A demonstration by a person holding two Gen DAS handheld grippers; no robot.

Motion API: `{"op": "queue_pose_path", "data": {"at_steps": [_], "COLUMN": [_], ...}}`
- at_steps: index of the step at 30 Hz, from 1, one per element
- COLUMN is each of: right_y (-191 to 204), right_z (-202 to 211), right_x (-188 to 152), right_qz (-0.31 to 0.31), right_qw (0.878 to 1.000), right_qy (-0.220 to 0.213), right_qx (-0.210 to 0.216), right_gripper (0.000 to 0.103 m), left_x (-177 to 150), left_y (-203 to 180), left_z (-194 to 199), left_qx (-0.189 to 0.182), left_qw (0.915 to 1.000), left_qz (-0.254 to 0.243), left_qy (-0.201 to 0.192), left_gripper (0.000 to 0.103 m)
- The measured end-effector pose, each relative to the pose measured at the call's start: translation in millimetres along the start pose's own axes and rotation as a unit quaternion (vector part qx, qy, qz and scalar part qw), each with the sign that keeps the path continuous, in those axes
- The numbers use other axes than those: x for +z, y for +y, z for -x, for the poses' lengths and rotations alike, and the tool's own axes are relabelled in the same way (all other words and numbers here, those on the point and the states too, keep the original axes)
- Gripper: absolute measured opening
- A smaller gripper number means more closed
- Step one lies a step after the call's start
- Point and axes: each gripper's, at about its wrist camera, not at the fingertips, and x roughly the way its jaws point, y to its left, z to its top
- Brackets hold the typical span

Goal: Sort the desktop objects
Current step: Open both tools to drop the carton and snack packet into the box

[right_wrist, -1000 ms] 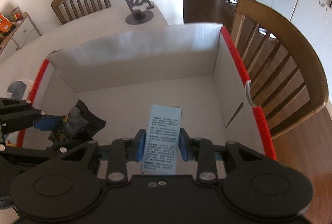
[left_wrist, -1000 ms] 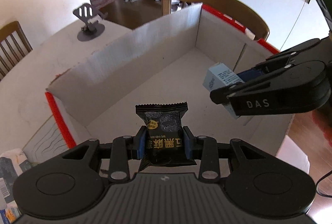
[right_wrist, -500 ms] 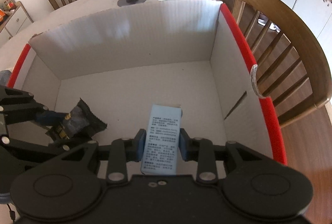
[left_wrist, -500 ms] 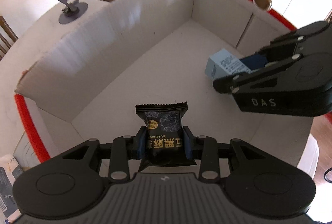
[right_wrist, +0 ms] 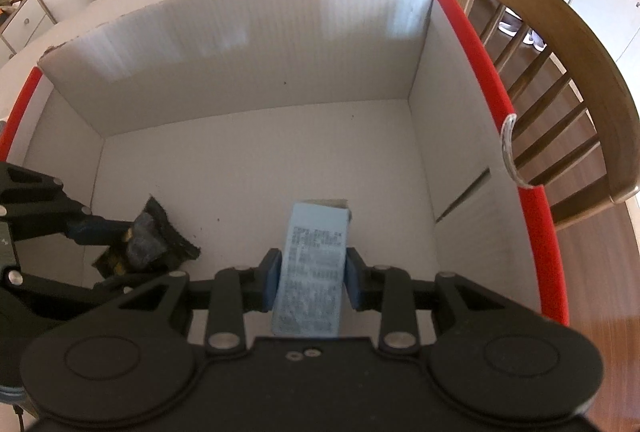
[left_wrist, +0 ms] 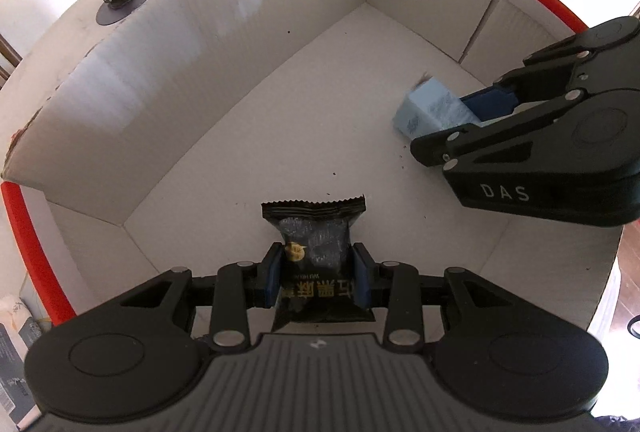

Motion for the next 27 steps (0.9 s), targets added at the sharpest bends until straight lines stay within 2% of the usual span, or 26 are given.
{"op": "queue_pose_path", "data": {"at_steps": [6, 8, 10, 18, 27], "right_y": [0, -1, -1, -3, 5], "right_z": [1, 5, 10, 38, 77], "right_x": [3, 4, 4, -2, -13], "right_qz": [0.001, -0.002, -0.005, -0.01, 0.001], "right_qw": [1.0, 1.0, 1.0, 0.999, 0.997], "right_qy": [0.008, 0.005, -0.002, -0.025, -0.063], "right_qx": [0.002, 0.004, 0.008, 0.035, 0.053], "right_gripper": [0.036, 0.04, 0.045, 0.051, 0.051], "left_x": [-1, -2, -4, -12, -31], "left_y": [0, 1, 2, 3, -2], "left_z": [2, 5, 10, 38, 73], "left_qx": [-0.002, -0.003, -0.001, -0.014, -0.013], "left_qw": [1.0, 1.0, 0.9999, 0.9986, 0.9949], "left_qz": [-0.005, -0.002, 0.001, 0.016, 0.033], "left_qy": [-0.001, -0.005, -0.013, -0.049, -0.095], "left_gripper": [0.037, 0.05, 0.056, 0.056, 0.056]}}
